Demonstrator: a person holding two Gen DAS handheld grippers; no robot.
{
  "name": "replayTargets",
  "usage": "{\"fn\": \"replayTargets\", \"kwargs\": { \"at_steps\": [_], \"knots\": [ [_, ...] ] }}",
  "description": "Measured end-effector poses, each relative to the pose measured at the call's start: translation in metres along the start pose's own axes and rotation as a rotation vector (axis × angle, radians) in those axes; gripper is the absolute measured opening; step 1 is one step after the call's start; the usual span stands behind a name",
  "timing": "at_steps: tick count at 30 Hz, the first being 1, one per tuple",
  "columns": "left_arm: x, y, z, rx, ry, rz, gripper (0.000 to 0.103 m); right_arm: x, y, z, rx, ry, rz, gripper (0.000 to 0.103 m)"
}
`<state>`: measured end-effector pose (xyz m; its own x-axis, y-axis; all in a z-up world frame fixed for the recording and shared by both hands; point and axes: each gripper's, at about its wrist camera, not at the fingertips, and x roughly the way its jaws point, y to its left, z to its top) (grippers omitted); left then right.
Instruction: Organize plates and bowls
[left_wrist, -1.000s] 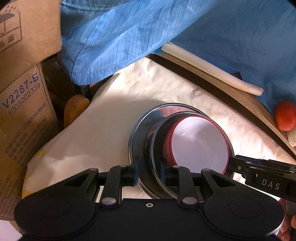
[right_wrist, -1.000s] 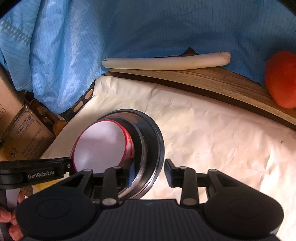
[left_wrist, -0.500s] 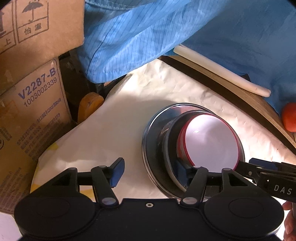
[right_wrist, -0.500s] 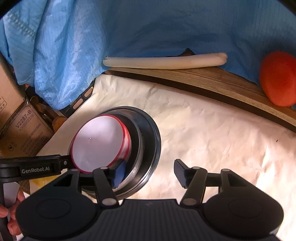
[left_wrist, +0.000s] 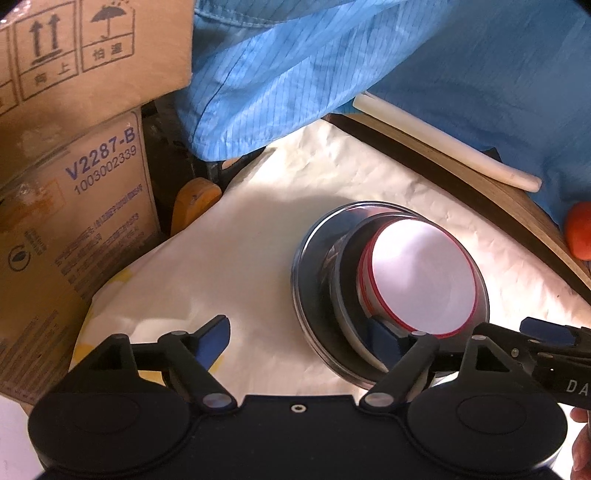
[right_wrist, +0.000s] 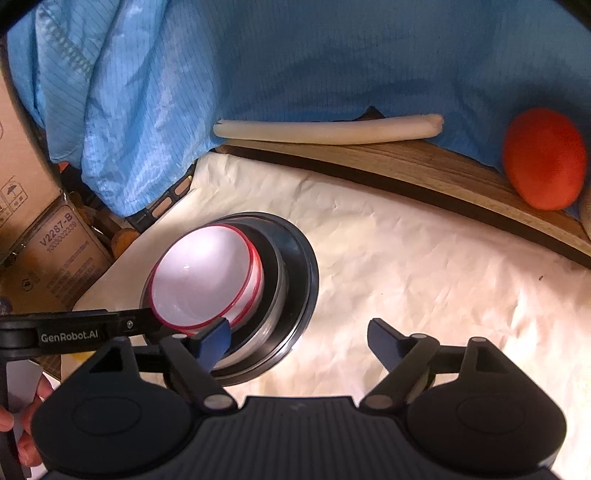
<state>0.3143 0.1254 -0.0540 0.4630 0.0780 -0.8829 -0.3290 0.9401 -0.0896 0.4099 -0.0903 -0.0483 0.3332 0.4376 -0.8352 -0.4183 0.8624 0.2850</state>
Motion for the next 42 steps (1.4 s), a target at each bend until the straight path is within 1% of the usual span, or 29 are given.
{"fn": "replayTargets", "kwargs": {
  "at_steps": [7, 12, 14, 16, 17, 22, 27, 32, 35, 42],
  "knots": [
    [-0.012, -0.003, -0.01, -0.007, -0.047, 0.02, 0.086, -0.013, -0.005, -0.01, 0.01, -0.05, 0.007, 0.091],
    [-0.022, -0.006, -0.022, 0.01, -0.109, 0.043, 0.087, -0.026, -0.01, -0.016, 0.014, -0.107, 0.027, 0.097],
    [-0.026, -0.006, -0.029, 0.011, -0.139, 0.044, 0.089, -0.031, -0.011, -0.019, 0.006, -0.13, 0.027, 0.099],
    [-0.031, -0.006, -0.036, 0.012, -0.165, 0.045, 0.094, -0.036, -0.013, -0.022, 0.002, -0.155, 0.027, 0.101],
    [-0.033, -0.007, -0.04, 0.011, -0.178, 0.043, 0.094, -0.039, -0.014, -0.024, 0.003, -0.166, 0.027, 0.102],
    [-0.045, -0.01, -0.055, 0.009, -0.235, 0.037, 0.096, -0.051, -0.019, -0.031, -0.001, -0.198, 0.024, 0.103],
    [-0.061, -0.013, -0.07, -0.002, -0.311, 0.034, 0.1, -0.065, -0.02, -0.04, -0.017, -0.233, 0.026, 0.103],
    [-0.078, -0.019, -0.083, 0.019, -0.364, 0.018, 0.101, -0.087, -0.02, -0.057, -0.019, -0.299, -0.001, 0.103],
    [-0.088, -0.022, -0.09, 0.044, -0.394, 0.002, 0.102, -0.101, -0.019, -0.067, -0.021, -0.342, -0.039, 0.103],
    [-0.103, -0.024, -0.104, 0.085, -0.459, -0.056, 0.102, -0.125, -0.015, -0.089, -0.01, -0.397, -0.114, 0.103]
  ]
}}
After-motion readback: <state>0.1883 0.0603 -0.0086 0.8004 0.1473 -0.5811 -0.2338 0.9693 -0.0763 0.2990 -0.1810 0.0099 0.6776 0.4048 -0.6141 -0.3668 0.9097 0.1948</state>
